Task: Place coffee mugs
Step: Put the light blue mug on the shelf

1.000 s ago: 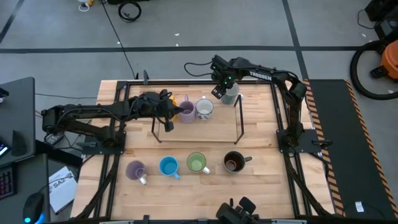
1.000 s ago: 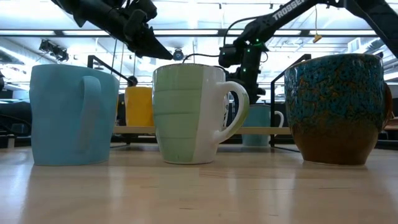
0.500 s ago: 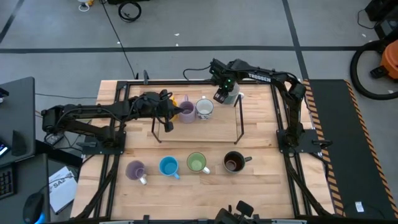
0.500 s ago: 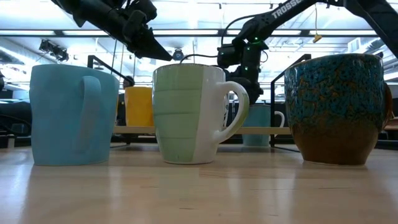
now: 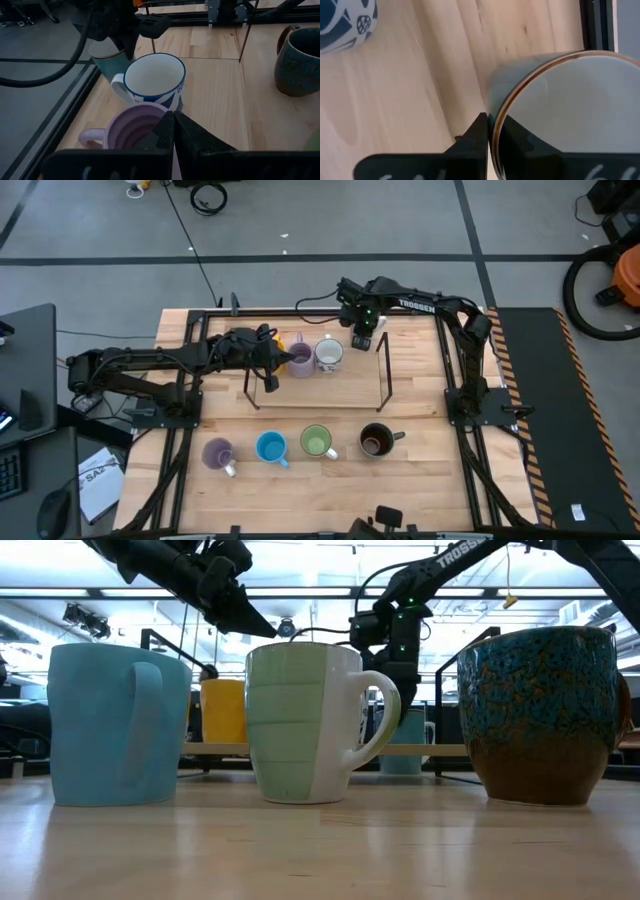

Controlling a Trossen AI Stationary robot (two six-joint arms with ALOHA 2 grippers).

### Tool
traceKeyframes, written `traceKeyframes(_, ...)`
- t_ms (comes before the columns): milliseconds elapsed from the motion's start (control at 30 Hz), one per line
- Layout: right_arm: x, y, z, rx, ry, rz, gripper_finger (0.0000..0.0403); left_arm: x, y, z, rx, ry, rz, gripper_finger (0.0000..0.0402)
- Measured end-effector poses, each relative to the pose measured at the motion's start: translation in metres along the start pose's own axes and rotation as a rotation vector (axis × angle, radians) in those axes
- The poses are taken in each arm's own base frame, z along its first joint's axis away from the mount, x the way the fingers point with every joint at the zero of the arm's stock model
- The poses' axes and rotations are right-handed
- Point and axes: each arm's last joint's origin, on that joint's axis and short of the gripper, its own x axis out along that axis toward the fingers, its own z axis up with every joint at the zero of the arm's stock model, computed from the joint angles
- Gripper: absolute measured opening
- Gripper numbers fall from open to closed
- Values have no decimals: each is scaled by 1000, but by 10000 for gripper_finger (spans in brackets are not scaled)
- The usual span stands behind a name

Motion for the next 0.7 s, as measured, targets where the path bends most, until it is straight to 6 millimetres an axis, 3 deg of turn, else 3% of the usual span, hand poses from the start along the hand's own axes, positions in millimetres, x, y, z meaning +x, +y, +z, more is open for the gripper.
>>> traceKeyframes(700,-1,7,-9,-585,90,57,35,0,0,-2,2,17,-2,14)
